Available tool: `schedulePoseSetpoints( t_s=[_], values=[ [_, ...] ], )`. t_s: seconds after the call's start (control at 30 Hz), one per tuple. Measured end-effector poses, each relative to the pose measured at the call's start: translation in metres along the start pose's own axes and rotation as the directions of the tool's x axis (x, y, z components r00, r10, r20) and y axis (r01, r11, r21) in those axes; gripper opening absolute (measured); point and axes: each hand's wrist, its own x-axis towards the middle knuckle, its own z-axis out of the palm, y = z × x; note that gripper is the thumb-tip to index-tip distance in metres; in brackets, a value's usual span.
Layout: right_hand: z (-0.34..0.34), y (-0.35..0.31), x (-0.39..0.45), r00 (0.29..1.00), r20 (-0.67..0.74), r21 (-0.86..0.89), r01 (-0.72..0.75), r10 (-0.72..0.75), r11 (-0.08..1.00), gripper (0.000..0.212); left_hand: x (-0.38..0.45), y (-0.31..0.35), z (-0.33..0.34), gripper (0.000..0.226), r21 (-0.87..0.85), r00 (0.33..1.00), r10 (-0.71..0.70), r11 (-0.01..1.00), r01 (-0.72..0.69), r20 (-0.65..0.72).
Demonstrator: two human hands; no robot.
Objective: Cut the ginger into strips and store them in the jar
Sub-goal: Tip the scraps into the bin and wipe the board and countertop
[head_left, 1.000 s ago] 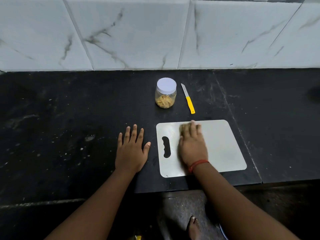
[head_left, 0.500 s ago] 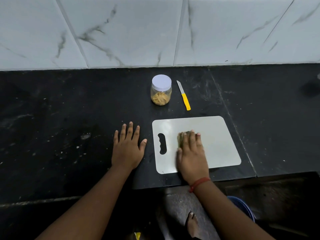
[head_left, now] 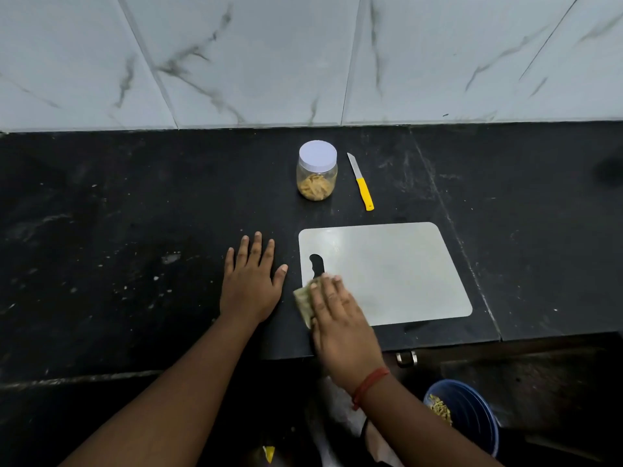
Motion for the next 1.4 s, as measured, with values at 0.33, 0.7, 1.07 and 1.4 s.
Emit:
schedulePoseSetpoints(
  t_s=[0.33, 0.7, 1.07, 1.4],
  values=[
    [-0.008, 0.048, 0.038, 0.967, -0.032, 0.002, -0.254, 0.254, 0.967, 0.059, -0.001, 0.005, -0.003, 0.071, 0.007, 1.000, -0.023, 1.000, 0.023, 0.014],
    [-0.011, 0.057, 0.093, 0.994, 0.078, -0.037, 0.076, -0.073, 0.996, 0.056, -0.012, 0.050, 0.008, 0.074, 0.017, 0.999, -0.034, 0.999, 0.034, 0.017],
    [-0.022, 0.135, 0.088, 0.955, -0.036, -0.008, -0.294, 0.294, 0.956, 0.058, -0.011, 0.052, 0.010, 0.072, 0.022, 0.998, -0.058, 0.998, 0.058, 0.016],
    [-0.032, 0.188, 0.045, 0.998, 0.053, -0.100, -0.011, 0.016, 0.995, 0.059, -0.011, 0.052, 0.007, 0.074, 0.063, 0.998, -0.062, 0.996, 0.060, 0.023]
  ],
)
